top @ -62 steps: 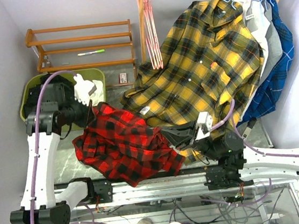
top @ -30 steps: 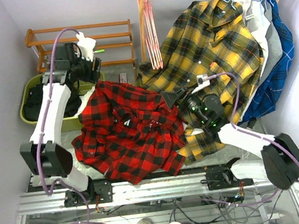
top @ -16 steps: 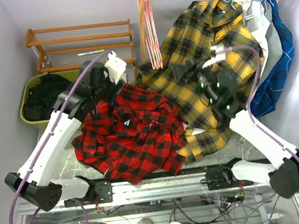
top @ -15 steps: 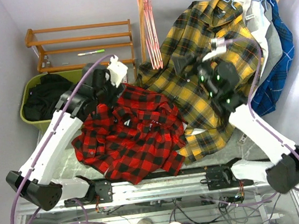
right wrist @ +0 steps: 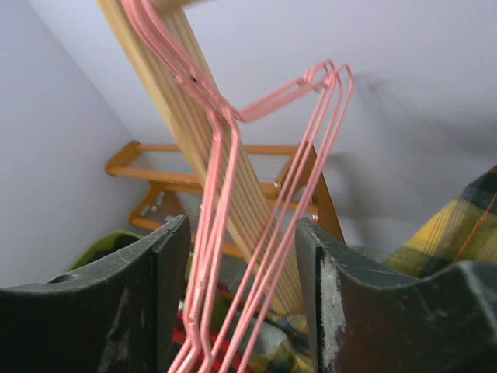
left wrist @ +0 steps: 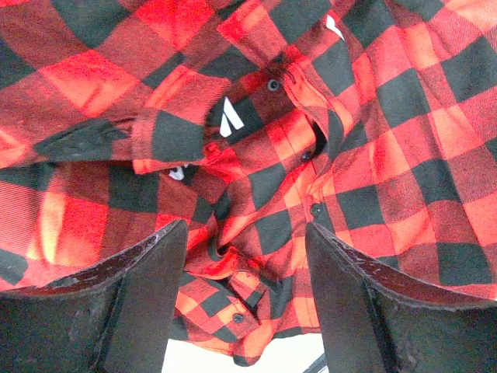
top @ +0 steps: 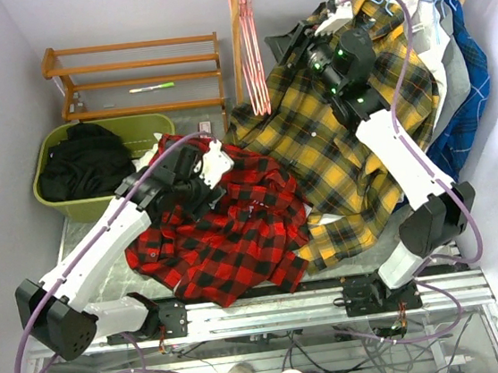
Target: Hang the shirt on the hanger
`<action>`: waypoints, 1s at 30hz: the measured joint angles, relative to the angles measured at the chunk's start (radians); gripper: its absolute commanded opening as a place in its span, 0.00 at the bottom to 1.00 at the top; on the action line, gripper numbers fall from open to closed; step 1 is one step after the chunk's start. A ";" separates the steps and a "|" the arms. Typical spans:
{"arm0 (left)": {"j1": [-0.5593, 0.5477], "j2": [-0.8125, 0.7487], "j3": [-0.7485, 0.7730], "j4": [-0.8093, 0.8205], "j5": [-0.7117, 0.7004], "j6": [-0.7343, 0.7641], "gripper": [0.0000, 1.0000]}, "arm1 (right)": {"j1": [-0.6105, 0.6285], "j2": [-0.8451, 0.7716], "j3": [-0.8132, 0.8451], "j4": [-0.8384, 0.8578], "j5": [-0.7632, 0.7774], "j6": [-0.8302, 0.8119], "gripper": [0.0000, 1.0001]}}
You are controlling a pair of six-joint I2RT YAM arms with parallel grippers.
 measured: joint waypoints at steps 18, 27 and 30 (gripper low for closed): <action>-0.122 0.084 -0.206 0.298 -0.347 0.012 0.66 | -0.004 -0.004 -0.123 0.019 0.036 0.011 0.71; -0.122 0.062 -0.251 0.349 -0.416 0.012 0.62 | -0.006 -0.005 -0.095 0.012 -0.006 0.028 0.73; -0.122 0.062 -0.267 0.354 -0.416 0.012 0.56 | -0.008 -0.005 -0.095 0.011 -0.019 0.043 0.73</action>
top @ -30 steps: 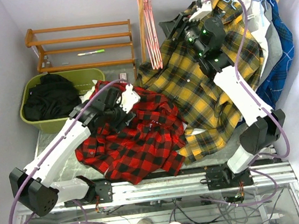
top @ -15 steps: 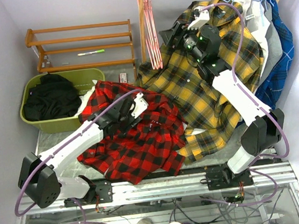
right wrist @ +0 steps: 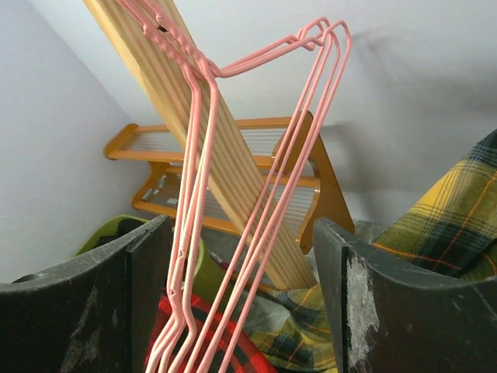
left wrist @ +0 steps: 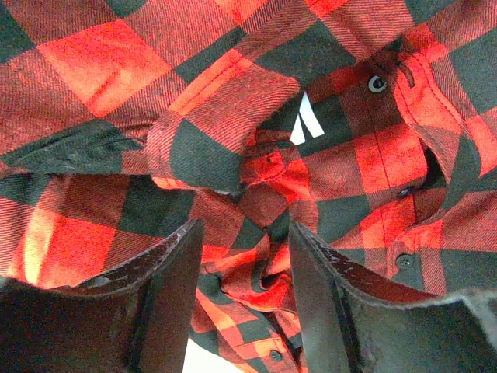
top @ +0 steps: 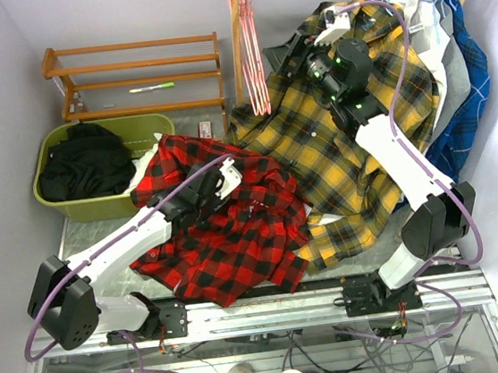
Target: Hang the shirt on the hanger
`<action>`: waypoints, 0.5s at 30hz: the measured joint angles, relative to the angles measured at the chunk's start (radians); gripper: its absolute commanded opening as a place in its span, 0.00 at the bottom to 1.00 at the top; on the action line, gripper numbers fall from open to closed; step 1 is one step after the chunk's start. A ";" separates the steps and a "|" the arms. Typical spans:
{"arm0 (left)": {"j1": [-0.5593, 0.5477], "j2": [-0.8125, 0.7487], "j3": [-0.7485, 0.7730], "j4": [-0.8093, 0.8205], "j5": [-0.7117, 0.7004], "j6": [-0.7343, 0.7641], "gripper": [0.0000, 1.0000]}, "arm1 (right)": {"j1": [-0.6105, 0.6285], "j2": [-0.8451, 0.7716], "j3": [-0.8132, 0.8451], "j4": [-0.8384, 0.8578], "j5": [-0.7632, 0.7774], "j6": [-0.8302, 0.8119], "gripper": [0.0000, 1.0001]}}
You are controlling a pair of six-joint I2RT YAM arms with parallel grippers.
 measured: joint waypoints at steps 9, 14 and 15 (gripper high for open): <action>0.000 0.021 -0.008 0.032 -0.021 0.001 0.40 | -0.003 0.007 0.036 -0.006 -0.033 0.035 0.70; 0.000 0.045 -0.004 0.033 -0.021 0.001 0.41 | -0.004 0.038 0.072 -0.004 -0.057 0.050 0.67; 0.000 0.046 -0.004 0.033 -0.022 0.001 0.41 | -0.004 0.044 0.076 -0.004 -0.058 0.051 0.66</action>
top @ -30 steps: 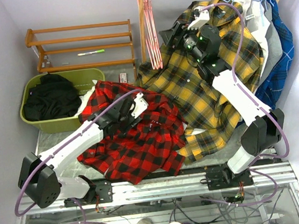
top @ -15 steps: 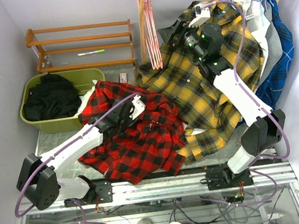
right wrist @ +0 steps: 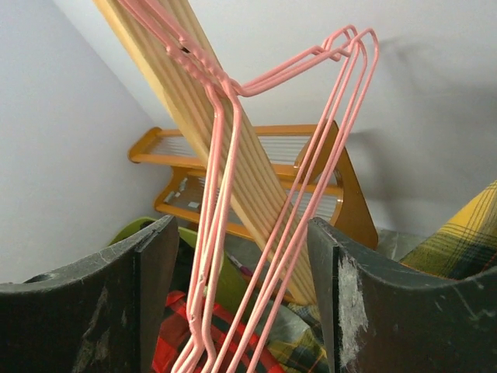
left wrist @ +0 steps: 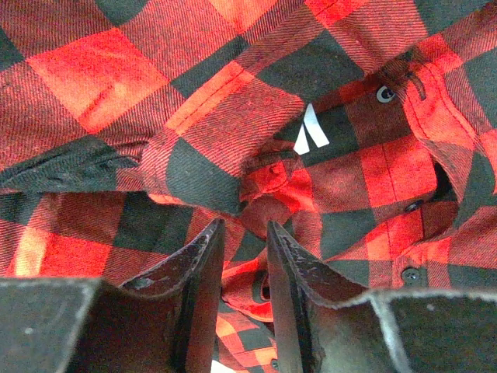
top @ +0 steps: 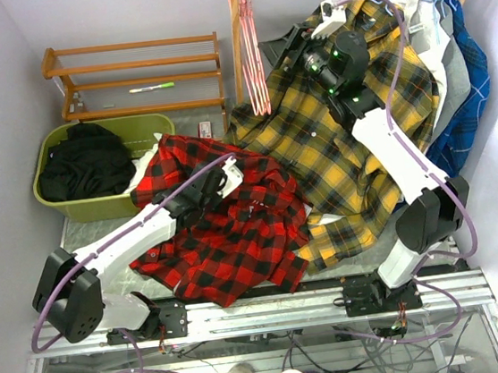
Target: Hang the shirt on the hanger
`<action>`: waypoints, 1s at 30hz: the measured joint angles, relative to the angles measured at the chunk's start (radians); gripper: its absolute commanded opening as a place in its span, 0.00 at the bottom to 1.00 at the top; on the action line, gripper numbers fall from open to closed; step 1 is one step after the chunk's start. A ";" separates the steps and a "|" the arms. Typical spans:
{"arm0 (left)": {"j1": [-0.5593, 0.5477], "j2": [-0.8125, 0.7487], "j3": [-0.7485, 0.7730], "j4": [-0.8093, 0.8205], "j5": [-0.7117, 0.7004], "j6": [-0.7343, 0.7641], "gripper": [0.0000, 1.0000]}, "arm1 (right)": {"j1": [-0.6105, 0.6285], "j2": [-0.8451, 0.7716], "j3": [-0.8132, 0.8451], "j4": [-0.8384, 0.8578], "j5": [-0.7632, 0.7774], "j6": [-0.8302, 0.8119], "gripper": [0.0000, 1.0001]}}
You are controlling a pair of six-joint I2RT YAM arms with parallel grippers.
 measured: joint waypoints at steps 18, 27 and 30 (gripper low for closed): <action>0.000 0.021 0.010 -0.001 0.008 -0.008 0.42 | 0.000 0.082 0.031 -0.028 0.032 -0.026 0.59; 0.000 0.040 0.026 -0.003 0.014 -0.008 0.42 | 0.000 0.101 0.047 -0.036 0.049 -0.048 0.48; 0.000 0.040 0.027 -0.004 0.016 -0.008 0.42 | 0.000 0.104 0.048 -0.042 0.056 -0.049 0.50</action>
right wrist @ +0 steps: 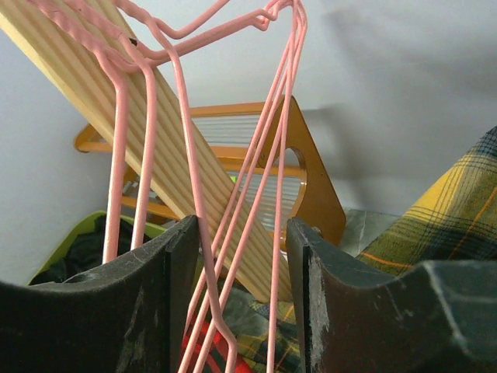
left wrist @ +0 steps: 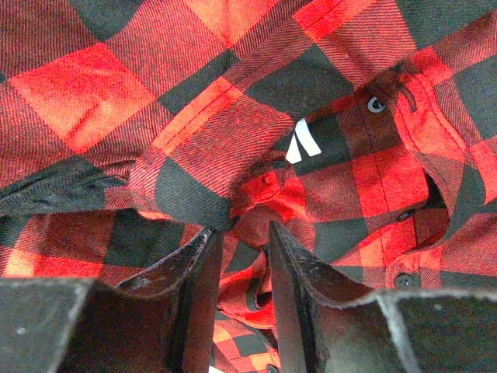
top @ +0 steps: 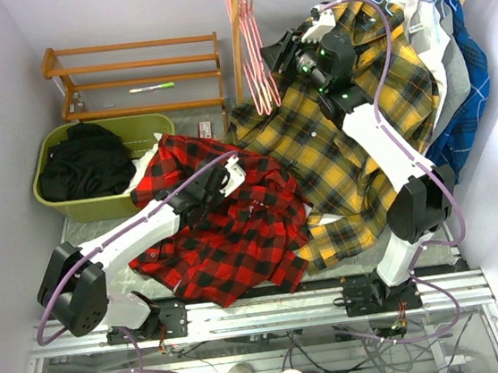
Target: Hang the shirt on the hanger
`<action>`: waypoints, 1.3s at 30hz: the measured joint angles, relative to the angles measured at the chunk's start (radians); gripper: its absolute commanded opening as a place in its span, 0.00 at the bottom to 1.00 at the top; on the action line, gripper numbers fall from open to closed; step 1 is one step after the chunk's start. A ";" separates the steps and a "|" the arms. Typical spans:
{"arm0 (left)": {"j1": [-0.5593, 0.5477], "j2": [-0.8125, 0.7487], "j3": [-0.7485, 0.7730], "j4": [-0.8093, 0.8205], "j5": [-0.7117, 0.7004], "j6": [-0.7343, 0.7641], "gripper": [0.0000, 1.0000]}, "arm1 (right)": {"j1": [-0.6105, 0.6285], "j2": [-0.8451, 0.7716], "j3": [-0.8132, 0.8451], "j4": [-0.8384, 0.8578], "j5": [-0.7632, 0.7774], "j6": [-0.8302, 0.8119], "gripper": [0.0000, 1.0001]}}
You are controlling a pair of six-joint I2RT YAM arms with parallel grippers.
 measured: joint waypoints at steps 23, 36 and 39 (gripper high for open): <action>0.000 0.021 0.098 -0.063 0.008 0.003 0.28 | 0.002 0.056 0.152 -0.066 -0.009 -0.068 0.00; 0.000 0.024 0.170 -0.109 0.031 0.008 0.07 | -0.004 -0.212 -0.106 -0.005 0.124 -0.098 0.00; 0.000 0.027 0.170 -0.109 0.031 0.008 0.07 | -0.004 -0.291 -0.150 0.021 0.149 -0.098 0.00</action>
